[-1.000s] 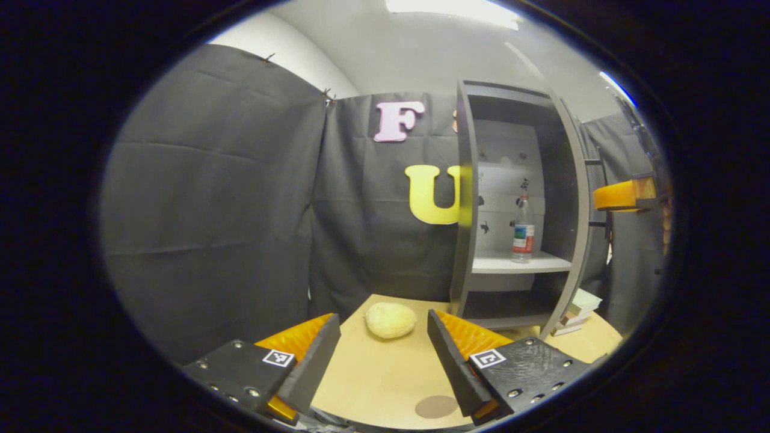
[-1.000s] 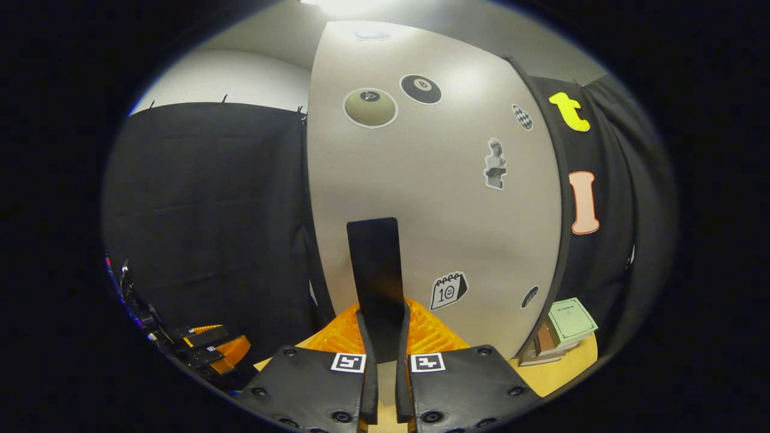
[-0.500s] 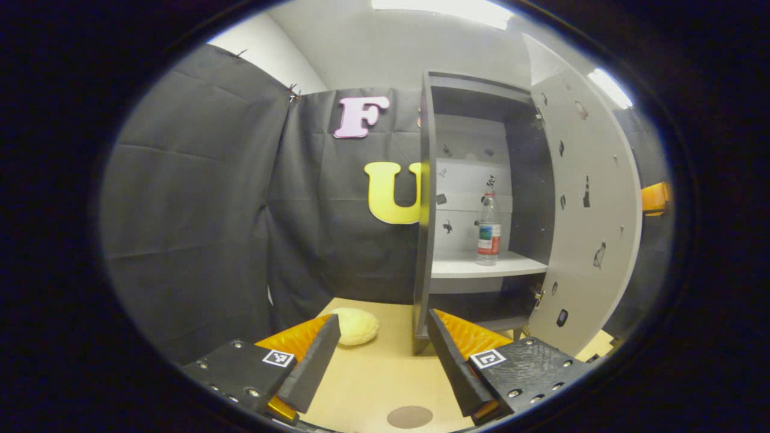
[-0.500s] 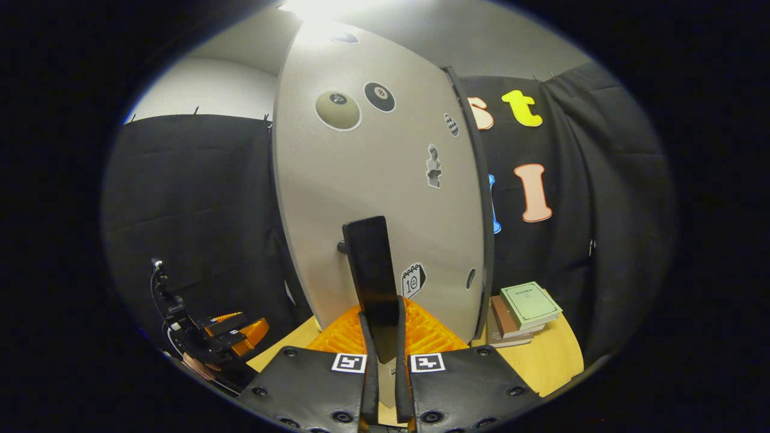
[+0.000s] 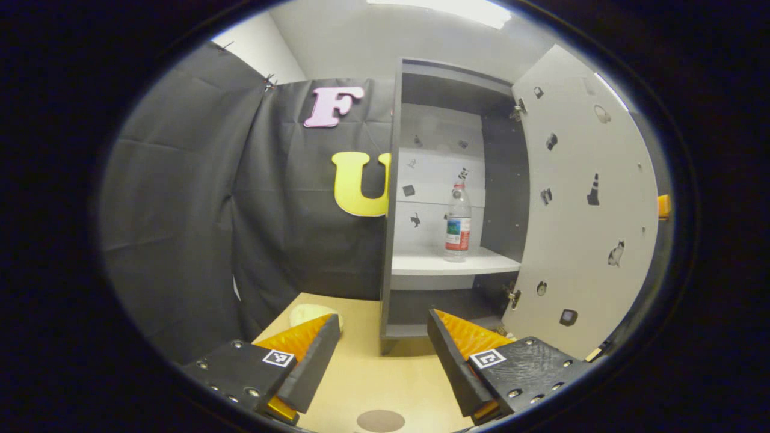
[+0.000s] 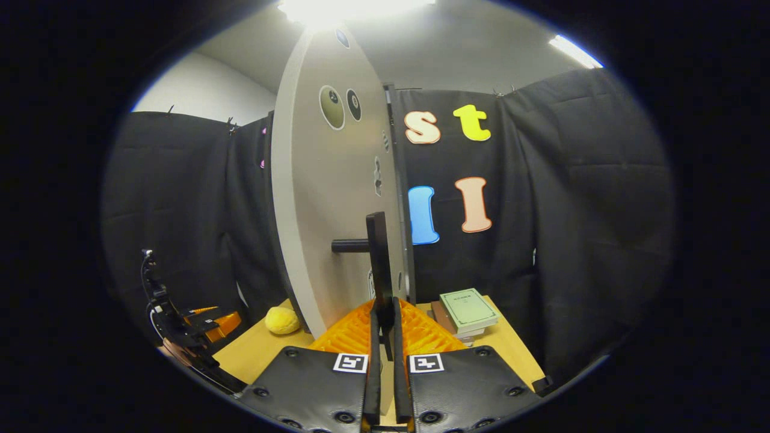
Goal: Open the cabinet door with the right hand, grasp the bottle in the cabinet with the left hand and place it on the coaster, then close the cabinet door with the right hand.
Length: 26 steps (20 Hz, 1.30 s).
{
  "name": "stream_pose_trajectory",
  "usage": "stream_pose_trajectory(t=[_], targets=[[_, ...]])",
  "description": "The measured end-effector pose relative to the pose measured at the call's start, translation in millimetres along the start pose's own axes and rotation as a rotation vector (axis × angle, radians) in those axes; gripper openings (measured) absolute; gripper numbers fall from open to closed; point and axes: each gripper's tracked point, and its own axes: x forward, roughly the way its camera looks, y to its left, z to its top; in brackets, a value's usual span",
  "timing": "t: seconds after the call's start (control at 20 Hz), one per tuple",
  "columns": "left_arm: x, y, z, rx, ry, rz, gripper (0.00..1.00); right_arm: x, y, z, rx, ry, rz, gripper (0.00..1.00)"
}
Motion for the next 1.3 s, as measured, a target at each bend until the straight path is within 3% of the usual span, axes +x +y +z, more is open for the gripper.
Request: stream_pose_trajectory(t=[0.05, 0.1, 0.25, 0.3, 0.4, 0.45, 0.5, 0.55, 0.8, 0.9, 1.0, 1.15, 1.2, 1.25, 1.3], targets=[[2.5, -2.2, -2.4, 0.002, 0.006, -0.006, 0.9, -0.7, -7.7, 0.9, -0.006, -0.001, -0.039, 0.11], [4.3, -3.8, -3.8, 0.001, 0.01, -0.011, 0.87, -2.6, -16.6, 2.2, -0.018, -0.001, -0.071, 0.05], [6.5, -4.6, -6.6, -0.007, 0.018, -0.015, 0.87, -0.6, -7.9, 1.1, 0.009, -0.003, -0.03, 0.05], [5.8, -5.3, -5.6, -0.005, 0.019, -0.016, 0.93, 0.8, -3.2, -0.6, 0.021, 0.002, -0.012, 0.06], [5.3, -6.8, -5.7, 0.004, 0.024, -0.018, 0.93, -1.8, -7.6, -1.6, 0.04, 0.007, -0.031, 0.07], [6.7, -7.3, -7.1, 0.01, 0.028, -0.022, 0.87, -2.8, -9.3, -0.8, 0.044, 0.003, -0.046, 0.08], [8.2, -7.8, -7.1, 0.017, 0.031, -0.027, 0.9, -3.9, -10.8, -0.1, 0.046, 0.004, -0.059, 0.01], [11.1, -9.8, -8.9, 0.024, 0.037, -0.035, 0.9, -5.1, -11.7, -2.7, 0.049, 0.012, -0.065, 0.1], [31.1, -23.5, -10.5, 0.039, 0.053, -0.08, 0.9, -26.3, -25.8, -11.3, 0.071, 0.062, -0.144, 0.22], [37.8, -35.7, -1.1, 0.026, 0.023, -0.115, 0.87, -25.5, -26.3, -9.3, 0.108, 0.036, -0.173, 0.32], [47.2, -51.5, 11.1, 0.006, -0.019, -0.157, 0.9, -22.6, -38.4, -10.0, 0.112, 0.03, -0.239, 0.33], [65.9, -74.0, 24.3, -0.019, -0.038, -0.205, 0.87, -22.7, -46.3, -10.1, 0.146, 0.04, -0.289, 0.75], [72.1, -78.8, 29.0, -0.024, -0.041, -0.207, 0.87, -24.5, -50.4, -12.0, 0.145, 0.041, -0.309, 0.81], [79.2, -84.1, 36.0, -0.028, -0.049, -0.215, 0.87, -22.9, -59.4, -12.2, 0.138, 0.043, -0.346, 0.94], [86.0, -88.6, 42.7, -0.026, -0.055, -0.219, 0.87, -21.6, -67.1, -11.3, 0.133, 0.044, -0.371, 0.99]])
